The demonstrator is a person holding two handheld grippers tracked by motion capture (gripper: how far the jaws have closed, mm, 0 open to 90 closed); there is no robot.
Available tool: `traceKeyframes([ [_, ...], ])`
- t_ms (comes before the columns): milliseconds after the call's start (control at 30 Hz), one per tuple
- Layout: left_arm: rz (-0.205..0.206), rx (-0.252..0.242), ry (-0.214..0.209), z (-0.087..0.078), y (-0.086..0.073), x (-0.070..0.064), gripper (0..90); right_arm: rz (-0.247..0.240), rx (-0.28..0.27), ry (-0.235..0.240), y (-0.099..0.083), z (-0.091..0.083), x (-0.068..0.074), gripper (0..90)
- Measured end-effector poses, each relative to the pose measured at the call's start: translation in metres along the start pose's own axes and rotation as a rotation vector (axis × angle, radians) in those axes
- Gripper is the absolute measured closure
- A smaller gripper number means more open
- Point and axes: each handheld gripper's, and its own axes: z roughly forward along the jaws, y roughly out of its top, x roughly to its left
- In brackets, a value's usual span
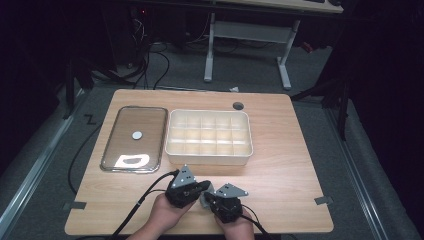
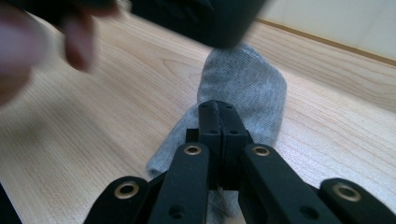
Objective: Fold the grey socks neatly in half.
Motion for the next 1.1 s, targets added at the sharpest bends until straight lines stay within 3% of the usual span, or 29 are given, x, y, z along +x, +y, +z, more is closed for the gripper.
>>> traceKeyframes([
  [100,-0.042,0.028,0.004,0.009,-0.009,0.01,90.0,-0.013,0.004,0.003,0.0,-0.001,0.0,90.0],
  [167,-0.042,0.045,0.013,0.013,-0.015,0.014,90.0,-0.017,-0.002,0.006,-0.001,-0.001,0.0,90.0],
  [267,-0.073,0.024,-0.003,0.015,-0.023,0.021,90.0,-0.022,-0.015,-0.002,-0.002,-0.001,0.001,90.0],
  [367,-0.06,0.024,0.012,0.015,-0.024,0.021,90.0,-0.024,-0.014,-0.02,0.002,-0.006,0.004,89.5],
  [467,-0.059,0.021,0.016,0.015,-0.025,0.021,90.0,-0.045,-0.045,0.002,0.0,-0.017,0.012,90.0],
  [533,-0.052,0.018,0.011,0.016,-0.025,0.02,90.0,-0.062,-0.015,-0.005,-0.007,-0.016,0.014,90.0],
  [600,-0.04,0.013,0.021,0.016,-0.026,0.018,90.0,-0.019,-0.024,0.019,-0.014,-0.013,0.009,90.0],
  [900,-0.037,0.002,0.025,0.016,-0.028,0.019,90.0,-0.041,0.004,0.009,-0.01,-0.012,0.01,90.0],
  [1000,-0.014,-0.007,0.046,0.015,-0.029,0.016,90.0,-0.02,0.015,-0.012,-0.002,-0.018,0.009,77.9],
  [1100,-0.027,-0.011,0.05,0.015,-0.029,0.016,90.0,-0.004,0.012,-0.038,0.005,-0.024,0.005,72.5],
])
